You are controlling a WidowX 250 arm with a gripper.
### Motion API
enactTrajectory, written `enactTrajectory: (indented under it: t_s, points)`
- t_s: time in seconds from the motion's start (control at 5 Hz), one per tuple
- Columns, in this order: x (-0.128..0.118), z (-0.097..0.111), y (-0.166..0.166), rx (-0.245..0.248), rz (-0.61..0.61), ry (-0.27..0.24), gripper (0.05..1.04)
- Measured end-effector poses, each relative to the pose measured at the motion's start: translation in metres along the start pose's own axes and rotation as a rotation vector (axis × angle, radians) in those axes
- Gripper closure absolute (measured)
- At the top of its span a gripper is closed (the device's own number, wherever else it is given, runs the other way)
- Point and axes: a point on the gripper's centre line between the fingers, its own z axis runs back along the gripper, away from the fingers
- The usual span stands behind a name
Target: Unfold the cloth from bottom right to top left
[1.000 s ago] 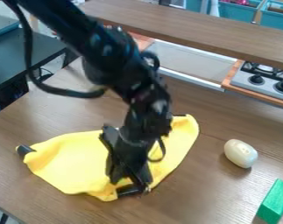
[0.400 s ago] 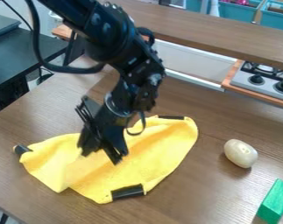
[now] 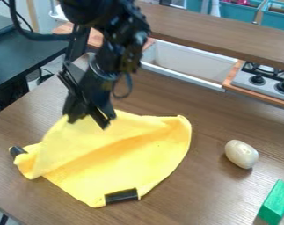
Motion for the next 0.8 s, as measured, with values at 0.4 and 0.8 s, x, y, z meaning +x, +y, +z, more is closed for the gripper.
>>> enactTrajectory:
  t_s: [0.4,0.8]
  points:
    - [0.019,0.007,0.035,0.034,0.081,0.002,1.015]
    - [0.038,-0.003,0.046,0.133,0.061,0.026,1.015]
